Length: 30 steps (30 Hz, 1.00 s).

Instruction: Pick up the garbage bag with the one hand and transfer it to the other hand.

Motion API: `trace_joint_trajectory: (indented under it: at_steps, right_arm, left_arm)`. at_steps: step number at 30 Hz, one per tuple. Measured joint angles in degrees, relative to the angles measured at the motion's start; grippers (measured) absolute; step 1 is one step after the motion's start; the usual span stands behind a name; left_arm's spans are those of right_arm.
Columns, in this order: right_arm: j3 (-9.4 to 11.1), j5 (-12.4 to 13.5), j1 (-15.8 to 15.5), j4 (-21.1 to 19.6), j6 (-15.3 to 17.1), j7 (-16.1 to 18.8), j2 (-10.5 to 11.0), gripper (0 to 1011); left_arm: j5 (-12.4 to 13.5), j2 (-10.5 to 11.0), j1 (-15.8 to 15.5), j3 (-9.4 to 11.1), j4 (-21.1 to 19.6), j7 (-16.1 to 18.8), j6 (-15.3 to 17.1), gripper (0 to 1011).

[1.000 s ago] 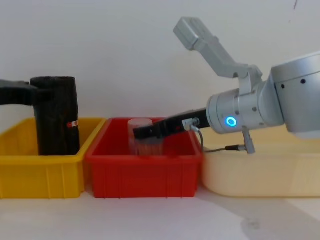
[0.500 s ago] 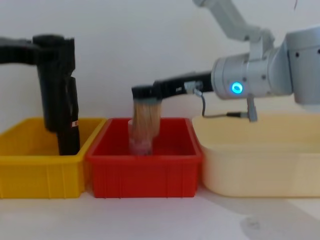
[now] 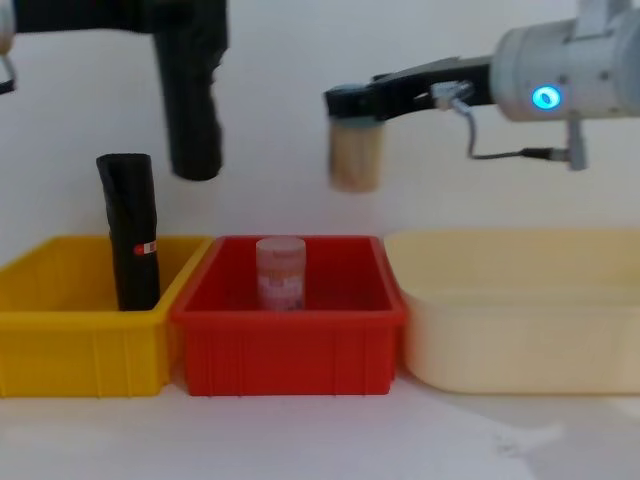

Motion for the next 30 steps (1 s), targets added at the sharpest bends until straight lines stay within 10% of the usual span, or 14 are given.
trace_joint_trajectory:
  at_steps: [15, 30]
  right_arm:
    - [5.57, -2.03, -7.31, -10.39, 3.21, -5.31, 6.52, 654]
    - [9.51, -2.58, -10.87, -11.09, 4.09, -7.45, 9.37, 654]
  left_arm:
    - [-0.85, -7.39, -10.36, 6.1, 9.02, -5.93, 0.66, 548]
    - [-1.25, -14.29, -17.04, 10.81, 20.66, -9.86, -1.26, 548]
